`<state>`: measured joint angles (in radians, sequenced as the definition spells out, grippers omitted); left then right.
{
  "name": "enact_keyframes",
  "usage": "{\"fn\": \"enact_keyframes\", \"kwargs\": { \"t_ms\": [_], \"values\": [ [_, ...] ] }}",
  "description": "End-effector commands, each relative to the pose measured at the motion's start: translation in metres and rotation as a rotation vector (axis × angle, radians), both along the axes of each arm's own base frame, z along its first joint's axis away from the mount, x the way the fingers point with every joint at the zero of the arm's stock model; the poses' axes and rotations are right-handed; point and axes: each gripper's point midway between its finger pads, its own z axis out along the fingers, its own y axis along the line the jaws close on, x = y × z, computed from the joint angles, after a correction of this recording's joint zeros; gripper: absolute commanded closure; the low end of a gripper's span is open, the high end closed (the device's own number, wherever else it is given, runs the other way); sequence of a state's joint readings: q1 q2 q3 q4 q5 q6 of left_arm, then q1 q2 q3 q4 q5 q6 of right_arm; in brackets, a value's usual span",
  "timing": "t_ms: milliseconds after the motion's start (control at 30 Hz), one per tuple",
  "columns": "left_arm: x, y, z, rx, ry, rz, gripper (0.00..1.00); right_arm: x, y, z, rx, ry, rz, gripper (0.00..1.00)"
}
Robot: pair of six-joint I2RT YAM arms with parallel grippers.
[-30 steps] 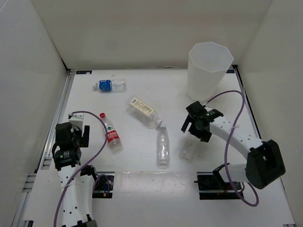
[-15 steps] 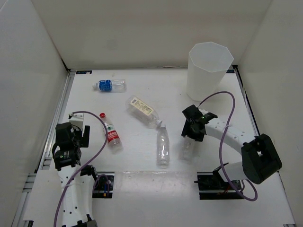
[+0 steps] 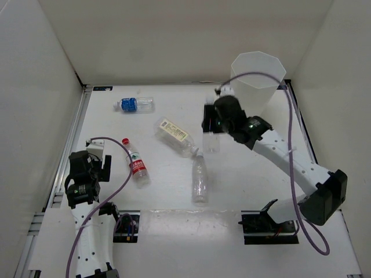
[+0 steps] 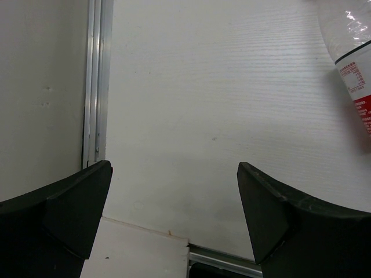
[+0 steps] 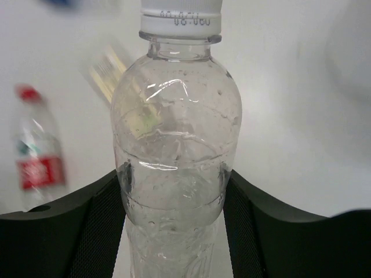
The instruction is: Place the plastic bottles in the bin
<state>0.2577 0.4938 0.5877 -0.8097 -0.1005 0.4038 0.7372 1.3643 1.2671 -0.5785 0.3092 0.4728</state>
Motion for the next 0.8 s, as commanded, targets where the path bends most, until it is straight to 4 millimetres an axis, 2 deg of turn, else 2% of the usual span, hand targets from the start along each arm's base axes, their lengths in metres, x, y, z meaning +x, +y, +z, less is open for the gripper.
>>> {"fn": "enact_keyframes", "kwargs": {
  "t_ms": [0,33,67,100,133,167,200,233,267,333,367,433,467,533,567,600,633,667,700,733,767],
  "values": [
    [0.002,-0.005,-0.004,-0.014,0.005,-0.029,0.00,0.064,-0.011,0.148,0.018,-0.479,0.003,0.81],
    [0.002,-0.005,-0.004,-0.014,0.005,-0.029,0.00,0.080,-0.016,0.195,0.076,-0.615,-0.045,0.81],
    [0.002,-0.005,-0.004,-0.014,0.005,-0.029,0.00,0.094,-0.027,0.214,0.055,-0.689,-0.076,0.82],
    [0.002,-0.004,-0.003,-0.002,0.010,-0.040,0.00,0.122,-0.046,0.218,0.027,-0.718,-0.156,0.82],
    [0.001,-0.003,-0.005,0.002,0.021,-0.031,0.00,0.139,-0.066,0.237,0.033,-0.781,-0.276,0.84],
    [0.004,0.001,0.002,0.018,0.000,-0.019,0.00,0.154,-0.099,0.271,0.040,-0.845,-0.393,0.84],
    [0.005,0.001,0.006,0.020,-0.009,-0.019,0.00,0.185,-0.106,0.257,-0.001,-0.821,-0.450,0.84],
    [0.006,0.003,0.006,0.026,-0.008,-0.012,0.00,0.200,-0.118,0.256,-0.031,-0.806,-0.493,0.86],
    [0.007,0.003,0.009,0.028,-0.017,-0.012,0.00,0.228,-0.137,0.263,-0.033,-0.821,-0.567,0.87],
    [0.011,0.000,0.007,0.007,0.000,-0.032,0.00,0.251,-0.158,0.261,-0.054,-0.821,-0.662,0.87],
    [0.014,-0.004,0.009,-0.003,-0.003,-0.061,0.00,0.273,-0.166,0.251,-0.067,-0.818,-0.685,0.87],
    [0.019,-0.007,0.008,0.000,0.021,-0.106,0.00,0.290,-0.166,0.237,-0.098,-0.805,-0.676,0.85],
    [0.021,-0.008,0.012,0.006,0.021,-0.127,0.00,0.301,-0.172,0.218,-0.137,-0.779,-0.691,0.84],
    [0.026,-0.013,0.017,0.014,0.042,-0.199,0.00,0.302,-0.185,0.203,-0.179,-0.749,-0.749,0.82],
    [0.030,-0.018,0.014,-0.004,0.073,-0.238,0.00,0.304,-0.193,0.177,-0.208,-0.696,-0.773,0.76],
    [0.032,-0.019,0.014,-0.006,0.089,-0.261,0.00,0.302,-0.193,0.173,-0.178,-0.686,-0.788,0.72],
    [0.035,-0.019,0.022,0.016,0.098,-0.302,0.00,0.298,-0.207,0.173,-0.161,-0.682,-0.806,0.70],
    [0.039,-0.020,0.019,0.012,0.135,-0.333,0.00,0.298,-0.210,0.164,-0.152,-0.659,-0.798,0.70],
    [0.045,-0.024,0.021,0.010,0.136,-0.378,0.00,0.299,-0.211,0.145,-0.155,-0.616,-0.788,0.64],
    [0.048,-0.024,0.023,0.042,0.157,-0.437,0.00,0.298,-0.218,0.147,-0.131,-0.611,-0.796,0.58],
    [0.056,-0.024,0.030,0.054,0.168,-0.473,0.00,0.300,-0.210,0.143,-0.117,-0.592,-0.743,0.52]
  ]
}}
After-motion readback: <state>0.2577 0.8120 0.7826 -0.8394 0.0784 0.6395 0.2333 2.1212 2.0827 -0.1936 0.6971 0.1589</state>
